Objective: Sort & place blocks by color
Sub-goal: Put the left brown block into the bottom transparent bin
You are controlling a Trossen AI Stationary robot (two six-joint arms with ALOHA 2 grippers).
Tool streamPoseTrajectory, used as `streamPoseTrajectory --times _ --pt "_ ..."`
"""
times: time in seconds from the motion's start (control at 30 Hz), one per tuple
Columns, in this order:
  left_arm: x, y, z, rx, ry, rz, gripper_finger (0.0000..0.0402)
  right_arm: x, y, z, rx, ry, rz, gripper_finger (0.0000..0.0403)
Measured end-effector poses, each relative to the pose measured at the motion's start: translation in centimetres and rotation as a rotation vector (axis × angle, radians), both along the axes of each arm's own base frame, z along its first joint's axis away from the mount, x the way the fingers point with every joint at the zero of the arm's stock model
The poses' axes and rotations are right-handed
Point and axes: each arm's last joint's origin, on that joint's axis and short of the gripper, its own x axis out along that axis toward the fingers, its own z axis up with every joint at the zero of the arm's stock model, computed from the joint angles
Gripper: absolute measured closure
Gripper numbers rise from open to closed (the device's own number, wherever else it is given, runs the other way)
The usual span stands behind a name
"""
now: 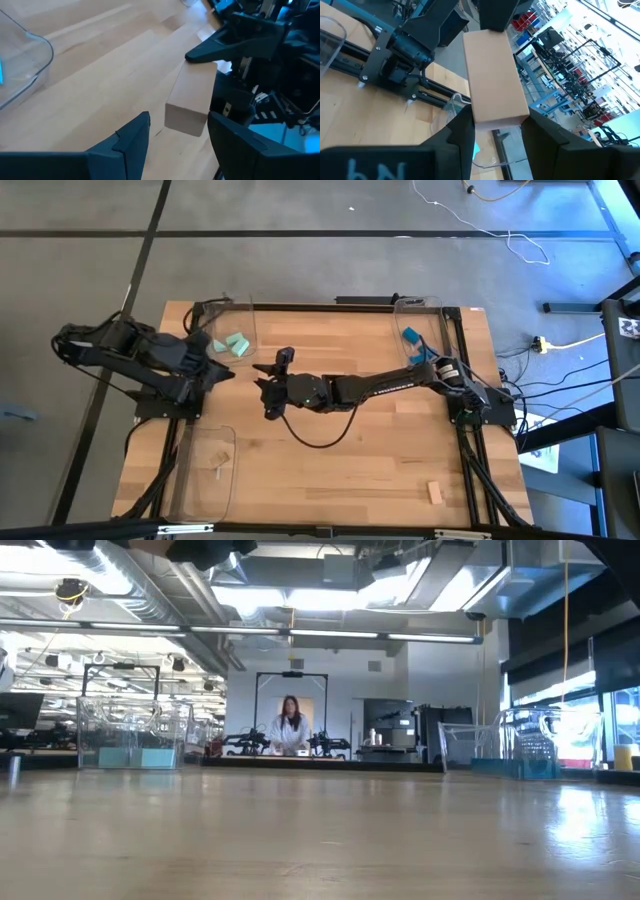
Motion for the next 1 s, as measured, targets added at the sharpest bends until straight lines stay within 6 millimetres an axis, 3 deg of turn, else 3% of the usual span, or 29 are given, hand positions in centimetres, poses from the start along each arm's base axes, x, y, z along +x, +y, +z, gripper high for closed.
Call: streamPoseTrajectory --times 0.73,1.0 --pt "2.9 -0.6 -0.4 0.094 0.037 -0.05 0.021 0.0 0.0 0.1 0.001 -0.007 0.002 0.0274" --pt "3.3 -0.8 -0.6 0.098 0.051 -0.066 0.0267 0.0 0.0 0.0 -0.003 0.004 0.001 0.0274"
